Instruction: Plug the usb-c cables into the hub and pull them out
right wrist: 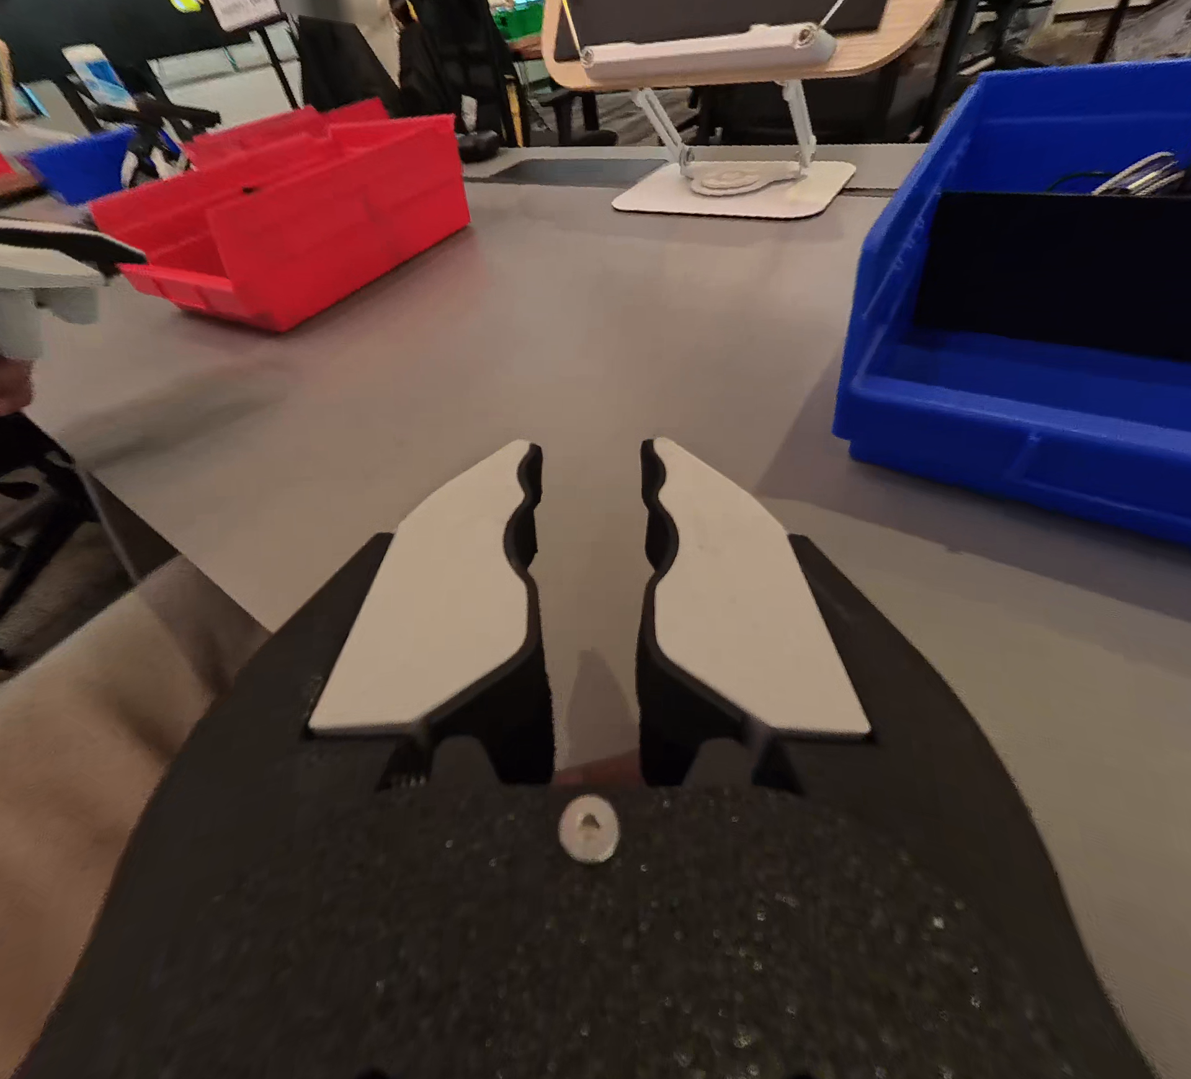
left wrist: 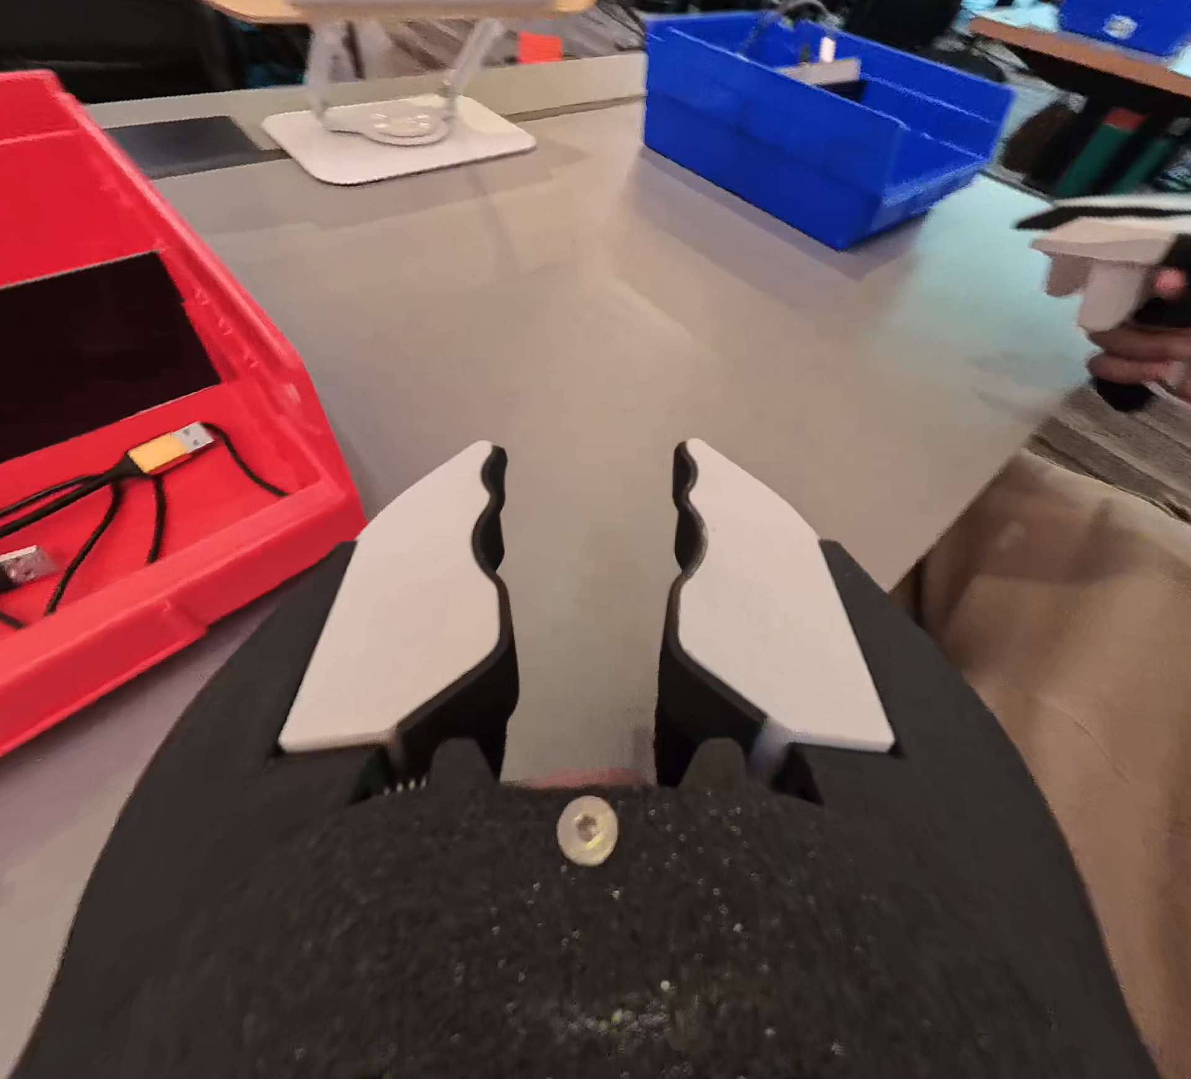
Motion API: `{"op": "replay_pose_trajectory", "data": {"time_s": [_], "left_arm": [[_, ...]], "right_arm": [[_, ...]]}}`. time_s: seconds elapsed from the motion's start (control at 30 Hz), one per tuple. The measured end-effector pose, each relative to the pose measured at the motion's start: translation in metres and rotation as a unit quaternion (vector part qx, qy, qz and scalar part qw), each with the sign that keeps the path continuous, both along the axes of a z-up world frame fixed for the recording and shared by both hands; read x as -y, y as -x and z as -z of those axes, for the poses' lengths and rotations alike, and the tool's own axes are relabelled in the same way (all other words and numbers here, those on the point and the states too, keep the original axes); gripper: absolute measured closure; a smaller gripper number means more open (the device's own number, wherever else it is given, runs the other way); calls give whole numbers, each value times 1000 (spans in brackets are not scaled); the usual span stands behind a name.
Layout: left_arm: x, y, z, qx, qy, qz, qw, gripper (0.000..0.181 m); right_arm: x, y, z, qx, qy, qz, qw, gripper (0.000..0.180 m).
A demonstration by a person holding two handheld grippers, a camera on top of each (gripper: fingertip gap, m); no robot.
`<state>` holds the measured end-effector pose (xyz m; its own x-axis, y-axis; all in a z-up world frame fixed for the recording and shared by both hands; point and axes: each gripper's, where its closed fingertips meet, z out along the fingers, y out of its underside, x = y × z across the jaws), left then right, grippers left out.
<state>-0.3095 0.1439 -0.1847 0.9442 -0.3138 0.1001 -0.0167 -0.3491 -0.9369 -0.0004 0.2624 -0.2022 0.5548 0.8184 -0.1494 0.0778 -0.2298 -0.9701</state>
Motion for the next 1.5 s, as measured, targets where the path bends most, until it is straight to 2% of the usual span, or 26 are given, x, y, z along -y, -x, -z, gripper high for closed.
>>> {"op": "replay_pose_trajectory", "data": {"time_s": [0.07, 0.17, 0.3, 0.37, 0.43, 0.5, 0.53, 0.57, 0.7, 0.9, 1.0, 1.1, 1.2, 1.33, 1.5], "left_arm": [[0, 20, -7, -32, 35, 32, 998, 141], [-24, 78, -23, -109, 78, 45, 990, 149], [-63, 146, 27, -216, 281, 76, 932, 146], [-76, 162, 56, -249, 340, 104, 901, 147], [-81, 184, 83, -285, 399, 100, 866, 146], [-83, 193, 97, -293, 421, 103, 852, 151], [-88, 189, 96, -279, 407, 109, 863, 169], [-89, 190, 94, -285, 402, 110, 863, 174], [-84, 196, 74, -328, 372, 91, 864, 177], [-80, 202, 6, -325, 286, 34, 901, 178], [-88, 211, -31, -294, 235, -26, 926, 177], [-100, 227, -81, -220, 138, -124, 957, 178], [-100, 224, -121, -140, 59, -148, 977, 178], [-90, 185, -163, -128, -24, -142, 981, 178], [-67, 90, -238, -83, -176, -128, 972, 178]], "right_arm": [[3, 1, 0, 2, -4, -9, 1000, 150], [7, 4, 2, 10, -7, -19, 1000, 150], [10, 12, -3, -13, 7, -33, 999, 150], [12, 15, -4, -19, 13, -39, 999, 150], [14, 16, -5, -23, 15, -41, 999, 150], [16, 15, -5, -21, 12, -43, 999, 151], [17, 15, -5, -18, 10, -43, 999, 151], [18, 14, -4, -14, 8, -44, 999, 151], [16, 8, -3, -14, 6, -34, 999, 152], [14, 4, -7, -34, 18, -32, 999, 153], [16, 5, -10, -43, 23, -36, 998, 154], [18, 7, -12, -46, 22, -43, 998, 154], [20, 10, -13, -46, 20, -47, 998, 154], [22, 12, -12, -43, 21, -51, 998, 154], [21, 13, -10, -43, 26, -53, 997, 154]]}}
